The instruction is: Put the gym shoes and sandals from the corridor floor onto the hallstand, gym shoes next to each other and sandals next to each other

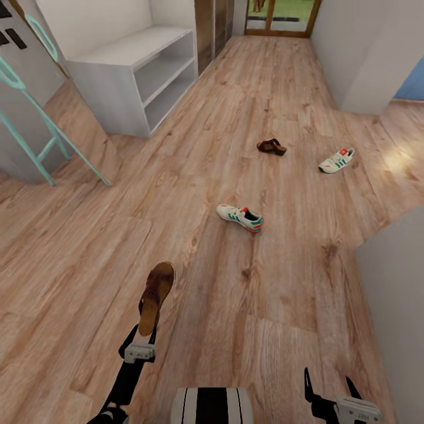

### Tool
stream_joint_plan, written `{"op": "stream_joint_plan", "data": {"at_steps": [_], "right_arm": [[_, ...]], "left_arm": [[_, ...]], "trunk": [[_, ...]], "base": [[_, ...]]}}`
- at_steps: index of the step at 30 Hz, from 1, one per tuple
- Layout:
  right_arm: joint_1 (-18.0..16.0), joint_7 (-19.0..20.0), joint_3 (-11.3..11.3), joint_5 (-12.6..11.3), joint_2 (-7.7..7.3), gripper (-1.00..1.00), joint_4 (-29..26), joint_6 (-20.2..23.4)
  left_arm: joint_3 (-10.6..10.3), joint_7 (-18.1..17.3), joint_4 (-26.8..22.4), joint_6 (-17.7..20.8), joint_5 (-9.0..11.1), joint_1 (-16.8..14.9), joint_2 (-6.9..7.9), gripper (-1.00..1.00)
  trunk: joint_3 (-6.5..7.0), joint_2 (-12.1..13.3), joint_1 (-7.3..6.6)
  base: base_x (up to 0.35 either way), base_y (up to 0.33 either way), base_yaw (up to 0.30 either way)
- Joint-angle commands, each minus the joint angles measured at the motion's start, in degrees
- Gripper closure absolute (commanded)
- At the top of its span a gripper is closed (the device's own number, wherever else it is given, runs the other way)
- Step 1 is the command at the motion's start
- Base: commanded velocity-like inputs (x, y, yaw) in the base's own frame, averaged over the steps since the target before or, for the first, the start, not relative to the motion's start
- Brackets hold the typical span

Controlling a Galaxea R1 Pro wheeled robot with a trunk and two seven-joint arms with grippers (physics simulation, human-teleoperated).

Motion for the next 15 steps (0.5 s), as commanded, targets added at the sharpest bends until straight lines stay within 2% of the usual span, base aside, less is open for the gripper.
{"op": "stream_joint_plan", "data": {"at_steps": [1,6,10,15], "right_arm": [[0.0,0.0,0.0,0.0,-0.02,-1.00,0.0,0.0],[0.0,0.0,0.0,0.0,-0.07,-1.00,0.1,0.0],[0.0,0.0,0.0,0.0,-0.09,-1.00,0.2,0.0],[0.0,0.0,0.1,0.0,-0.09,-1.00,0.2,0.0]], "left_arm": [[0.0,0.0,0.0,-0.6,0.0,0.3,0.05,1.00],[0.4,0.2,-0.2,-0.8,0.3,1.0,0.29,1.00],[0.5,0.4,-0.2,-0.8,2.3,1.2,0.32,1.00],[0.5,0.3,-0.3,-0.8,3.3,1.3,0.39,1.00]], "trunk": [[0.03,0.0,0.00],[0.09,0.0,0.00],[0.11,0.0,0.00],[0.12,0.0,0.00]], "base": [[0.000,0.000,0.193],[0.000,0.000,0.097],[0.000,0.000,0.034],[0.000,0.000,0.013]]}}
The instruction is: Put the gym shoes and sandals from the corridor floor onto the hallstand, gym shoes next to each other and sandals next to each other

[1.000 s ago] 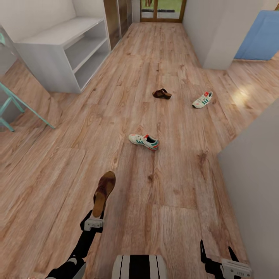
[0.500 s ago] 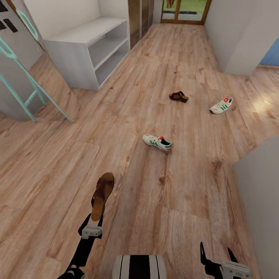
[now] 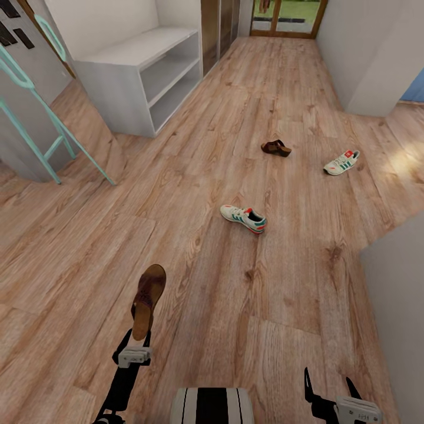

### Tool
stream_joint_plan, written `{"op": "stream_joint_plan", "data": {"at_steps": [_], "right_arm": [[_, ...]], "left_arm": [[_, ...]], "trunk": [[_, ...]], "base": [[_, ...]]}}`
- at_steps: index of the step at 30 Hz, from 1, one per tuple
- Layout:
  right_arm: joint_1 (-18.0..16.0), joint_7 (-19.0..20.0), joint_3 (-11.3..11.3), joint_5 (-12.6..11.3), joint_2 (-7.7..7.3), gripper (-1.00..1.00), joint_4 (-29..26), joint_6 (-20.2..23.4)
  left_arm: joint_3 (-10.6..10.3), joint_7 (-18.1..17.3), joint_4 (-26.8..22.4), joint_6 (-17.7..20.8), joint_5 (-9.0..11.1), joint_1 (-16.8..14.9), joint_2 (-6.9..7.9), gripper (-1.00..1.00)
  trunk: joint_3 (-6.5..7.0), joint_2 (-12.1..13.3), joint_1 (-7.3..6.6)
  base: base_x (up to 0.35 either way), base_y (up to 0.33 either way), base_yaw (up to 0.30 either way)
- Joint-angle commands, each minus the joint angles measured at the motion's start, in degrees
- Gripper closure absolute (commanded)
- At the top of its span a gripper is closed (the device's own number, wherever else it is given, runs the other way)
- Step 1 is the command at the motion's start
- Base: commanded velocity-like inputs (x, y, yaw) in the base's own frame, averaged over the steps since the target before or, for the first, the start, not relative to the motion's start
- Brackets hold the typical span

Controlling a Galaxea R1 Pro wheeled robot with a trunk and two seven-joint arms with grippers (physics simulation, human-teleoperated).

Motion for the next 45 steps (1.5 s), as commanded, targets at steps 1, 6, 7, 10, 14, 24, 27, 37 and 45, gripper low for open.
{"op": "stream_joint_plan", "data": {"at_steps": [1,6,7,10,14,24,27,37,45], "right_arm": [[0.0,0.0,0.0,0.0,0.00,-1.00,0.0,0.0],[0.0,0.0,0.0,0.0,0.00,-1.00,0.0,0.0],[0.0,0.0,-0.1,0.0,0.00,-1.00,0.0,0.0],[0.0,0.0,-0.1,-0.1,0.00,-1.00,0.0,0.0],[0.0,0.0,-0.1,-0.1,0.00,-1.00,0.0,0.0],[0.0,0.0,-0.1,-0.1,0.00,-1.00,0.0,0.0],[0.0,0.0,-0.1,-0.1,0.00,-1.00,0.0,0.0],[0.0,0.0,0.0,-0.1,0.07,-1.00,0.0,0.0],[0.0,0.0,0.0,0.0,0.08,-1.00,0.0,0.0]], "left_arm": [[0.0,-0.1,0.0,0.0,0.1,0.0,0.01,1.00],[-0.1,-0.2,0.1,0.0,0.4,0.0,0.05,1.00],[-0.1,-0.2,0.1,0.0,0.4,0.0,0.06,1.00],[-0.2,-0.3,0.3,0.0,0.5,0.1,0.03,1.00],[-0.2,0.0,0.4,0.0,0.7,0.1,0.00,1.00],[-0.1,0.1,0.4,0.0,0.7,0.1,-0.10,1.00],[0.0,0.1,0.4,0.0,0.6,0.1,-0.10,1.00],[0.0,0.0,0.4,0.0,0.6,0.1,-0.05,1.00],[0.0,0.0,0.4,0.0,0.6,0.1,-0.03,1.00]], "trunk": [[0.00,0.0,0.00],[0.00,0.0,0.00],[0.00,0.0,0.00],[0.00,0.0,0.00],[0.00,0.0,0.00],[0.00,0.0,0.00],[0.00,0.0,0.00],[0.00,0.0,0.00],[0.00,0.0,0.00]], "base": [[0.000,0.000,0.007],[0.000,0.000,0.004],[0.000,0.000,0.002],[0.000,0.000,0.000],[0.000,0.000,0.000],[0.007,0.000,0.000],[0.115,0.000,0.000],[0.244,0.000,0.000],[0.308,0.000,0.000]]}}
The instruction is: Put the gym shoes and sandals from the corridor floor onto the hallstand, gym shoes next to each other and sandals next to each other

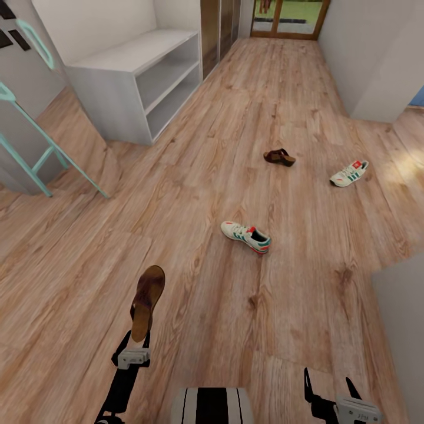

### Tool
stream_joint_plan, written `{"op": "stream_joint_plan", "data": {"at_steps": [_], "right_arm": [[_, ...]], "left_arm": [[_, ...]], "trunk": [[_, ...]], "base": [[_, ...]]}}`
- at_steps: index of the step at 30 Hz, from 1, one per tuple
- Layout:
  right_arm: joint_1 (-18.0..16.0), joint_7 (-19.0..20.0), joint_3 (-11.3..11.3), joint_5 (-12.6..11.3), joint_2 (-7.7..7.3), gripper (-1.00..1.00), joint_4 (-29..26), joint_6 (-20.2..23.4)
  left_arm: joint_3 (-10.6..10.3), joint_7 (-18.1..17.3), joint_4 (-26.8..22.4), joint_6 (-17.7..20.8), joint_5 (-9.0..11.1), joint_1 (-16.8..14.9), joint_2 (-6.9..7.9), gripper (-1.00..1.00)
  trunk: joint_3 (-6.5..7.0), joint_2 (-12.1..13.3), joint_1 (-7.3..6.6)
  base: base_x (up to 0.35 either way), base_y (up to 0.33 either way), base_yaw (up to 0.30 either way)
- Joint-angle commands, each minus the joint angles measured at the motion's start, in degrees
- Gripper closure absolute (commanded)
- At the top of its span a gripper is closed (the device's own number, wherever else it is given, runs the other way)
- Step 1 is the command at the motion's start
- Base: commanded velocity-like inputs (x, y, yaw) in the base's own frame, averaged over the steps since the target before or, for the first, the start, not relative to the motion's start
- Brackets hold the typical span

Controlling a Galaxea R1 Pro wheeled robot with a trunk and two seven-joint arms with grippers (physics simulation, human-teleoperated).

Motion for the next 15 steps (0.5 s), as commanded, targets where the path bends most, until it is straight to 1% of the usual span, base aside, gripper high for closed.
{"op": "stream_joint_plan", "data": {"at_steps": [1,10,15], "right_arm": [[0.0,0.0,0.0,0.0,0.02,-1.00,0.0,0.0],[0.0,0.0,0.0,0.0,0.08,-1.00,0.0,0.0],[0.0,0.0,0.0,0.0,0.14,-1.00,0.0,0.0]], "left_arm": [[0.0,0.0,0.0,0.0,0.0,0.0,0.00,1.00],[0.0,0.0,0.0,0.0,0.0,0.0,-0.07,1.00],[-0.1,0.0,0.0,0.0,0.0,0.0,-0.17,1.00]], "trunk": [[0.00,0.0,0.00],[0.00,0.0,0.00],[0.01,0.0,0.00]], "base": [[0.318,0.000,0.000],[0.321,-0.003,0.000],[0.300,-0.092,0.000]]}}
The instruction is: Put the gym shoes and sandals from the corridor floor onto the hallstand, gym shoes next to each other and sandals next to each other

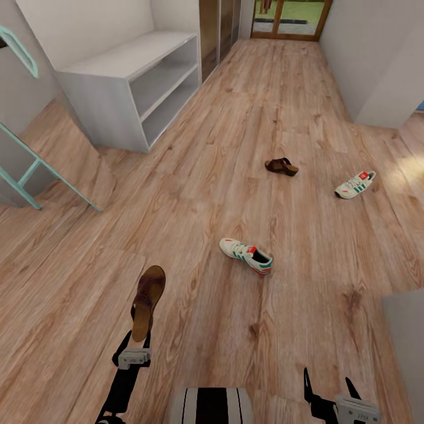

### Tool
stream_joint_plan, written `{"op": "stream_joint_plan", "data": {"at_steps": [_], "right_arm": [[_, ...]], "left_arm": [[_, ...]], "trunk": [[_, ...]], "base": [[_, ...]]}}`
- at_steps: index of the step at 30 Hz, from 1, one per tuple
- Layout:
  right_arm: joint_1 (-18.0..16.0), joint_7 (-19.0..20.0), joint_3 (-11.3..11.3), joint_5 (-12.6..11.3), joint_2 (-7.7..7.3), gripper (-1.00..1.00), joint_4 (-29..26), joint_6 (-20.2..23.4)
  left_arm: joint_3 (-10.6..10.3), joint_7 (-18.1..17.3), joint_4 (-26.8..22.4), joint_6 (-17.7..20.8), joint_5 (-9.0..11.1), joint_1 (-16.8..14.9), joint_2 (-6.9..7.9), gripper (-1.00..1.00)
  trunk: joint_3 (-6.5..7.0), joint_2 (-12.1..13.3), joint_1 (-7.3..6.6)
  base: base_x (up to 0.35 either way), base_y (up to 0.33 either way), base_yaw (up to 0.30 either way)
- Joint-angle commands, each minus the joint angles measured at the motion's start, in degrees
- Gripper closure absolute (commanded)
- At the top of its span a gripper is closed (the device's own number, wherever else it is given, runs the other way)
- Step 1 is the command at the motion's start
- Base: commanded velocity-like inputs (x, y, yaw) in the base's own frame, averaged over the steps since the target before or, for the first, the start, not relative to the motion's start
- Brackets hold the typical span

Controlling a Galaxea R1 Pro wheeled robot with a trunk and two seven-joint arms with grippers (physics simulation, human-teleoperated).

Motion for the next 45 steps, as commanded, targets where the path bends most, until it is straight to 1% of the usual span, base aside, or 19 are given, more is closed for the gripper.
{"op": "stream_joint_plan", "data": {"at_steps": [1,10,23,30,37,45], "right_arm": [[0.0,0.0,0.0,0.0,0.01,-1.00,0.0,0.0],[0.0,0.0,0.0,0.1,0.04,-1.00,0.0,0.0],[0.0,0.0,0.0,0.0,0.12,-1.00,0.0,0.0],[0.0,0.0,0.0,0.0,0.16,-1.00,0.0,0.0],[0.0,0.0,0.0,0.0,0.14,-1.00,0.0,0.0],[0.0,0.0,0.0,0.1,0.06,-1.00,0.1,0.0]], "left_arm": [[0.0,0.0,0.0,0.0,0.0,0.0,-0.02,1.00],[0.0,0.1,0.0,0.0,0.1,0.0,-0.09,1.00],[0.0,0.1,0.0,0.0,0.1,0.0,-0.16,1.00],[0.0,0.1,0.0,0.0,0.1,0.0,-0.24,1.00],[0.1,0.1,0.0,0.0,0.1,0.0,-0.35,1.00],[0.1,0.3,0.0,0.0,0.1,0.0,-0.33,1.00]], "trunk": [[0.02,0.0,0.00],[0.52,0.0,0.00],[1.64,0.0,0.00],[2.21,0.0,0.00],[2.45,0.0,0.00],[2.53,0.0,0.00]], "base": [[0.255,-0.125,0.000],[0.115,-0.061,0.000],[0.011,-0.006,0.004],[0.001,-0.001,0.098],[0.013,-0.013,0.092],[0.134,-0.123,0.025]]}}
